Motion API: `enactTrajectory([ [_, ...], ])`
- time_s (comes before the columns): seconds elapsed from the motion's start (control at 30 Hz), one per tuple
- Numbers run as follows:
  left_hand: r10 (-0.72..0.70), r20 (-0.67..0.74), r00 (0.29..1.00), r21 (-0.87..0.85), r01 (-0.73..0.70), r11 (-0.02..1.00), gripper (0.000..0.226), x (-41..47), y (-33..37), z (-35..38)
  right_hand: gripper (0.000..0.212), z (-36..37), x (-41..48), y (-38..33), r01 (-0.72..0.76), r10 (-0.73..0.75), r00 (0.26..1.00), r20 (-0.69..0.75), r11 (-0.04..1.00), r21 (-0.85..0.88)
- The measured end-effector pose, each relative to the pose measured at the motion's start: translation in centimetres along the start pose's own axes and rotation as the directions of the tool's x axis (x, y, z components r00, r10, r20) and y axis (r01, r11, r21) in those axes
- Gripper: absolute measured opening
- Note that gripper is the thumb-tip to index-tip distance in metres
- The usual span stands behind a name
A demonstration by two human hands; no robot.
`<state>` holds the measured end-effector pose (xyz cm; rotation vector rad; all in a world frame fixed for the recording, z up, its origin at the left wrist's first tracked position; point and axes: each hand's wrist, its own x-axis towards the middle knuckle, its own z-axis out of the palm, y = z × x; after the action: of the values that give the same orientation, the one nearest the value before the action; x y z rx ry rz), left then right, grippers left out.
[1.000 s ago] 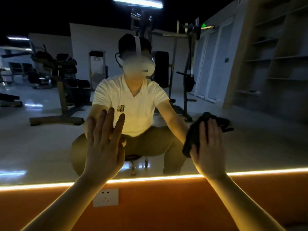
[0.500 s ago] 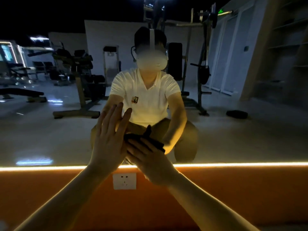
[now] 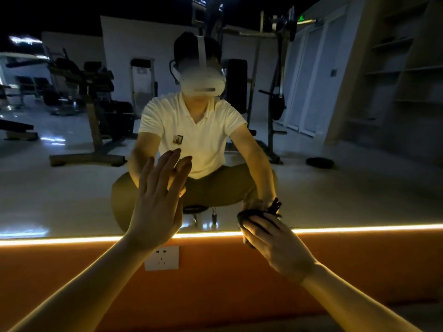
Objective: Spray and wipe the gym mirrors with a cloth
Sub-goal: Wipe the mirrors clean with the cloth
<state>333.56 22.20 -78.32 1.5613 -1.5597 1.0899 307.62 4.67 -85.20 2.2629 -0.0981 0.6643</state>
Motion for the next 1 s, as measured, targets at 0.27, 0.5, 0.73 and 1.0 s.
enactTrajectory([
  [0.27,0.058,0.107,0.993,-0.007,-0.058,0.998,0.072,-0.7,1.2,0.7,0.045,0.0,7.1,-5.2,0.063,-0.065,0.998,0.022,0.992,0.108],
  [0.5,0.113,0.093,0.989,-0.014,-0.112,0.994,0.068,-0.6,2.5,3.9,0.029,0.4,0.7,1.6,-0.325,0.336,0.940,-0.055,0.933,0.156],
  [0.73,0.137,0.041,0.990,-0.024,-0.136,0.990,0.065,0.5,3.8,4.8,0.032,-0.4,-4.3,5.4,-0.765,0.775,0.624,0.101,0.580,0.281],
  [1.0,0.119,0.049,0.992,-0.019,-0.118,0.993,0.057,0.5,4.1,5.8,0.043,-1.5,1.3,-0.7,-0.622,0.625,0.753,0.205,0.574,0.533],
])
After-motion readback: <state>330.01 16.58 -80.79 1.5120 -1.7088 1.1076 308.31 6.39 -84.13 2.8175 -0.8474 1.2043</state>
